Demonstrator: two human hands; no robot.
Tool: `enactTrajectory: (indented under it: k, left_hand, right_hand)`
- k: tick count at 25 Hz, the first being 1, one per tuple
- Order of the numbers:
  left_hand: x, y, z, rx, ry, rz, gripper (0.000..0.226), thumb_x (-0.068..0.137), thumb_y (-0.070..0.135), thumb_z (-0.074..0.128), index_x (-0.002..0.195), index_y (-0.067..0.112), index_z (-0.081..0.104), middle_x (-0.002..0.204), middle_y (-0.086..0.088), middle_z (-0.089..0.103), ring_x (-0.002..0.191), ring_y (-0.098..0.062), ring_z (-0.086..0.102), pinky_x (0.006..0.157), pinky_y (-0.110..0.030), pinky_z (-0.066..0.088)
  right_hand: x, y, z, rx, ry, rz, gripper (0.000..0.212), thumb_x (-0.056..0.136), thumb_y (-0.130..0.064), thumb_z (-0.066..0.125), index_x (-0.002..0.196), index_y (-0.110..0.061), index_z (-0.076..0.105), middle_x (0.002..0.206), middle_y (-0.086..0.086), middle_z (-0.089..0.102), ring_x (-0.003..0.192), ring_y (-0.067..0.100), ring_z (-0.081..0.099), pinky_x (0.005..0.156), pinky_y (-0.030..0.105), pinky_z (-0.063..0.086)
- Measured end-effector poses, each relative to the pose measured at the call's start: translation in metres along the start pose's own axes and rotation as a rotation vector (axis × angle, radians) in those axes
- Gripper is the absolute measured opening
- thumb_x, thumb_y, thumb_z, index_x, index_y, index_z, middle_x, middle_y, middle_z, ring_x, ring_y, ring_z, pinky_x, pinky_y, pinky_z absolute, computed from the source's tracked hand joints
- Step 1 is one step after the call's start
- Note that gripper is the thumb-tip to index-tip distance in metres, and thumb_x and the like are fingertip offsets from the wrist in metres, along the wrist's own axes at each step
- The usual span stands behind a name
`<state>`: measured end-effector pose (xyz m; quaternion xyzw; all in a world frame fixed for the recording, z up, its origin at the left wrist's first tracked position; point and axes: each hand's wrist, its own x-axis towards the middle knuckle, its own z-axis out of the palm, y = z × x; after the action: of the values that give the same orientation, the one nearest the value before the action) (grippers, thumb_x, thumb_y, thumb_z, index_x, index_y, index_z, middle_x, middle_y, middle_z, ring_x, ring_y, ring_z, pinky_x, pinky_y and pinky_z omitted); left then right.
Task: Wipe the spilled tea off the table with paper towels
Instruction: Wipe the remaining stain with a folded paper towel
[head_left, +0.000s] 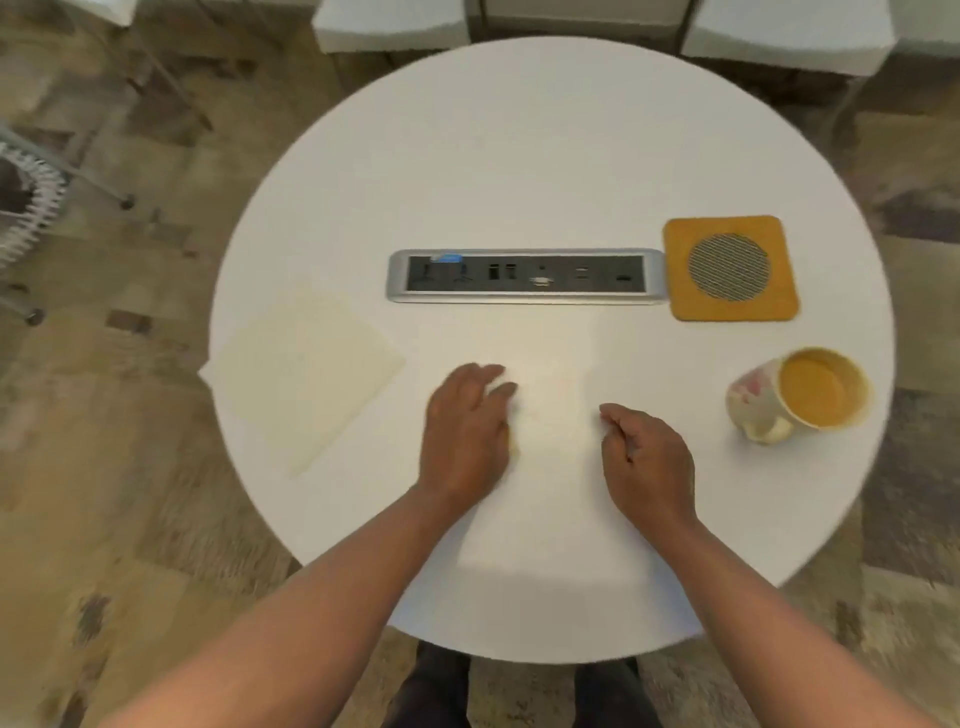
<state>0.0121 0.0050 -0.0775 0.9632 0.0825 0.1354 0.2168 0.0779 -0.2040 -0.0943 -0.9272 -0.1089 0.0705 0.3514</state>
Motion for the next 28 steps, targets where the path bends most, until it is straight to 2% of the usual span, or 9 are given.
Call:
enactTrajectory:
  k: [4, 8, 12, 16, 19, 21, 23, 26, 28]
  left_hand:
    - [-0.017, -0.081, -0.047, 0.207, 0.066, -0.381, 0.036, 0.095, 0.01, 0.063, 0.131, 0.004, 0.065, 0.149, -0.022, 0.051, 0.141, -0.049, 0.04, 0.114, -0.057, 0.033]
    - [-0.028, -0.129, -0.063, 0.202, -0.016, -0.626, 0.042, 0.106, 0.024, 0.047, 0.145, 0.013, 0.053, 0.162, -0.015, 0.035, 0.152, -0.04, 0.022, 0.12, -0.051, 0.017]
    - [-0.039, -0.141, -0.064, 0.127, -0.114, -0.556, 0.04, 0.102, 0.014, 0.048, 0.141, 0.013, 0.058, 0.157, -0.013, 0.044, 0.146, -0.037, 0.036, 0.113, -0.048, 0.033]
    - [-0.045, -0.129, -0.062, 0.068, -0.165, -0.473, 0.045, 0.092, 0.005, 0.054, 0.135, 0.014, 0.063, 0.152, -0.008, 0.052, 0.133, -0.035, 0.049, 0.1, -0.045, 0.046]
    - [-0.042, -0.129, -0.065, -0.053, -0.158, -0.494, 0.047, 0.09, 0.002, 0.053, 0.135, 0.012, 0.062, 0.148, -0.009, 0.054, 0.127, -0.033, 0.053, 0.096, -0.042, 0.05]
    - [-0.038, -0.136, -0.068, 0.005, -0.098, -0.456, 0.042, 0.091, 0.007, 0.06, 0.132, 0.011, 0.064, 0.144, -0.012, 0.057, 0.123, -0.037, 0.055, 0.095, -0.046, 0.051]
    - [-0.038, -0.144, -0.07, 0.089, -0.075, -0.45, 0.048, 0.093, 0.028, 0.067, 0.138, 0.013, 0.06, 0.15, -0.011, 0.052, 0.135, -0.038, 0.047, 0.103, -0.05, 0.046]
    - [-0.046, -0.148, -0.064, 0.094, -0.206, -0.511, 0.076, 0.093, 0.064, 0.056, 0.153, 0.019, 0.042, 0.163, -0.004, 0.035, 0.153, -0.028, 0.023, 0.12, -0.045, 0.023]
    - [-0.05, -0.148, -0.06, 0.061, -0.238, -0.471, 0.079, 0.091, 0.067, 0.056, 0.154, 0.021, 0.04, 0.163, -0.002, 0.035, 0.153, -0.026, 0.024, 0.122, -0.044, 0.02]
  right_hand:
    - [0.04, -0.055, 0.037, -0.056, -0.088, -0.034, 0.036, 0.087, -0.016, 0.047, 0.114, -0.023, 0.071, 0.11, -0.002, 0.075, 0.101, 0.024, 0.067, 0.077, 0.024, 0.042]
    - [0.072, -0.101, 0.067, -0.146, -0.186, -0.099, 0.041, 0.088, -0.017, 0.042, 0.119, -0.025, 0.068, 0.114, -0.001, 0.073, 0.104, 0.028, 0.065, 0.076, 0.027, 0.041]
    - [0.08, -0.151, 0.104, -0.294, -0.43, -0.329, 0.05, 0.088, -0.016, 0.049, 0.138, -0.021, 0.055, 0.143, 0.0, 0.057, 0.127, 0.026, 0.054, 0.102, 0.034, 0.041]
    - [0.064, -0.188, 0.138, -0.366, -0.651, -0.62, 0.06, 0.09, -0.033, 0.061, 0.144, -0.011, 0.048, 0.152, 0.008, 0.045, 0.14, 0.026, 0.04, 0.114, 0.039, 0.032]
    - [0.052, -0.191, 0.147, -0.438, -0.609, -0.664, 0.046, 0.085, -0.025, 0.063, 0.128, -0.009, 0.062, 0.136, 0.01, 0.059, 0.128, 0.031, 0.05, 0.106, 0.041, 0.039]
    - [0.05, -0.188, 0.143, -0.481, -0.569, -0.714, 0.029, 0.084, -0.013, 0.057, 0.109, -0.01, 0.071, 0.119, 0.007, 0.068, 0.113, 0.032, 0.058, 0.096, 0.041, 0.043]
    - [0.05, -0.182, 0.137, -0.482, -0.555, -0.732, 0.023, 0.083, -0.007, 0.055, 0.097, -0.01, 0.073, 0.108, 0.005, 0.071, 0.102, 0.032, 0.061, 0.089, 0.041, 0.046]
    - [0.048, -0.175, 0.126, -0.432, -0.508, -0.672, 0.018, 0.084, -0.008, 0.054, 0.086, -0.011, 0.072, 0.094, 0.003, 0.072, 0.088, 0.032, 0.061, 0.078, 0.041, 0.048]
    - [0.049, -0.172, 0.12, -0.371, -0.474, -0.607, 0.016, 0.086, -0.011, 0.053, 0.084, -0.013, 0.068, 0.087, 0.0, 0.07, 0.081, 0.03, 0.059, 0.073, 0.04, 0.048]
